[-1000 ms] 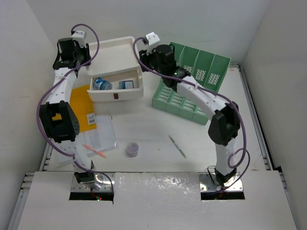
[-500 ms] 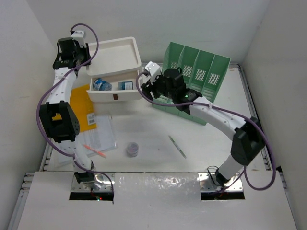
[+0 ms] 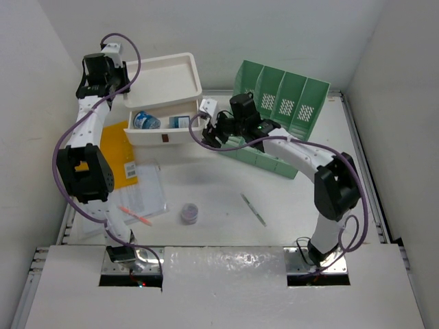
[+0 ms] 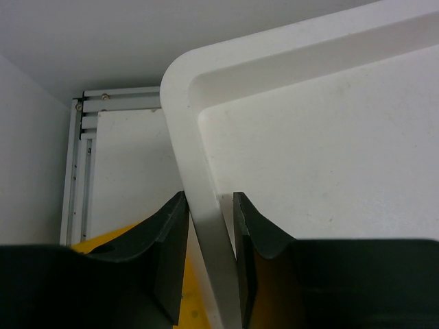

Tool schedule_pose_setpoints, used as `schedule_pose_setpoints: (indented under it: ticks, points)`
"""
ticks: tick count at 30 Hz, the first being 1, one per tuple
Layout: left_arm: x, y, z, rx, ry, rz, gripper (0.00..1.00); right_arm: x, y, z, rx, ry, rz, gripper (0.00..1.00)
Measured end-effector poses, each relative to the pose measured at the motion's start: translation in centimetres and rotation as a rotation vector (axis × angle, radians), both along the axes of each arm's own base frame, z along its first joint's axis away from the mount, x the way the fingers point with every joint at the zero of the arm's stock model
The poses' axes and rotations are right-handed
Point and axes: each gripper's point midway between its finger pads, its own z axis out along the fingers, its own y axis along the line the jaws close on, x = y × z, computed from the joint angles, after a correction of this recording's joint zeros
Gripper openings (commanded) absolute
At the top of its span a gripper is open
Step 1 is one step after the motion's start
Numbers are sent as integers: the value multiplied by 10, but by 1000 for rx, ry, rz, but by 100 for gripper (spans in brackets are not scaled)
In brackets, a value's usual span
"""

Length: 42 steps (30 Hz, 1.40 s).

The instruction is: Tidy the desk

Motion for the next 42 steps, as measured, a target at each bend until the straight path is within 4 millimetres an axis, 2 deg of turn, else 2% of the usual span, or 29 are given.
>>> schedule_pose_setpoints:
  ticks: [2,7,10,16,20,23,28,42]
  points:
    - [0,0,0,0,0,0,0,1,5,-5,-9,16,32,61]
    - [0,0,0,0,3,1,0,16,22,7,10,-7,77,48]
    - [0,0,0,1,3,-1,0,20,23,8,8,0,85,37]
    - [0,0,0,1,3,-1,0,16,18,0,-18,77,127,20]
    - [0,-1,0,1,6,-3,0,16,16,0,-31,79,159,25]
    - [1,-1,0,1,7,-2,0,16,16,0,-36,96,177,21]
    - [1,-1,-1,2,9,-4,0,16,16,0,-29,112,194,0]
    - [1,-1,0,16,13,-11,0,21,4,4,-163,33,261,0]
